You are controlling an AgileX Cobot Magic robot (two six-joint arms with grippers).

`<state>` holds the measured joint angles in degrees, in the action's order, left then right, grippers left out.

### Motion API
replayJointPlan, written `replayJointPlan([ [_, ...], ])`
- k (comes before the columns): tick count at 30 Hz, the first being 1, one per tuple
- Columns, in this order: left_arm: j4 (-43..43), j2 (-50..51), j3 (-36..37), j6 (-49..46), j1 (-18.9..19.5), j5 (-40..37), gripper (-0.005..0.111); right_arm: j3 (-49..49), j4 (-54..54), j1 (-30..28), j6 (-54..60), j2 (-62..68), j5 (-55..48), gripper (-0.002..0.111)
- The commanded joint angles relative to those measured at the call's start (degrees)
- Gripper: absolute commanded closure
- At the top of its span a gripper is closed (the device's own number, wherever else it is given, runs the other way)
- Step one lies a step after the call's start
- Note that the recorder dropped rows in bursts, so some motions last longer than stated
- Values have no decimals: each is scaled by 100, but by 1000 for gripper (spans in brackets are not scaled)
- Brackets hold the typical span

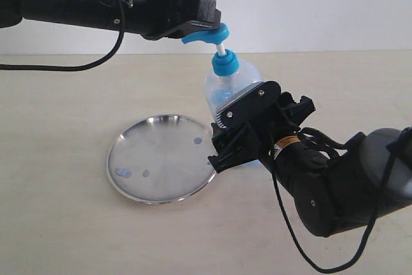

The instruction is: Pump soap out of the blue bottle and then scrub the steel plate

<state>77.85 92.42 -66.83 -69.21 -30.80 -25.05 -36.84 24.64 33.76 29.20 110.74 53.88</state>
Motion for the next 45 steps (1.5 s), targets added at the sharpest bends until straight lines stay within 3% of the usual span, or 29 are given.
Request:
replayJointPlan([
  [1,-186,230,86,-34,-18,-260,103,9,-93,-7,127,-8,-152,108],
  [31,-228,496,91,14,-18,-174,103,9,-93,-7,127,-8,-152,108],
  [34,201,391,25,-261,-18,251,103,9,-93,-7,112,-8,-152,108],
  [40,1613,-293,-90,-1773,-18,1181,103,9,-11,-7,-226,-8,-152,108],
  [45,2042,-915,-79,-2318,-18,1511,103,9,282,-7,-1023,-8,-14,108],
])
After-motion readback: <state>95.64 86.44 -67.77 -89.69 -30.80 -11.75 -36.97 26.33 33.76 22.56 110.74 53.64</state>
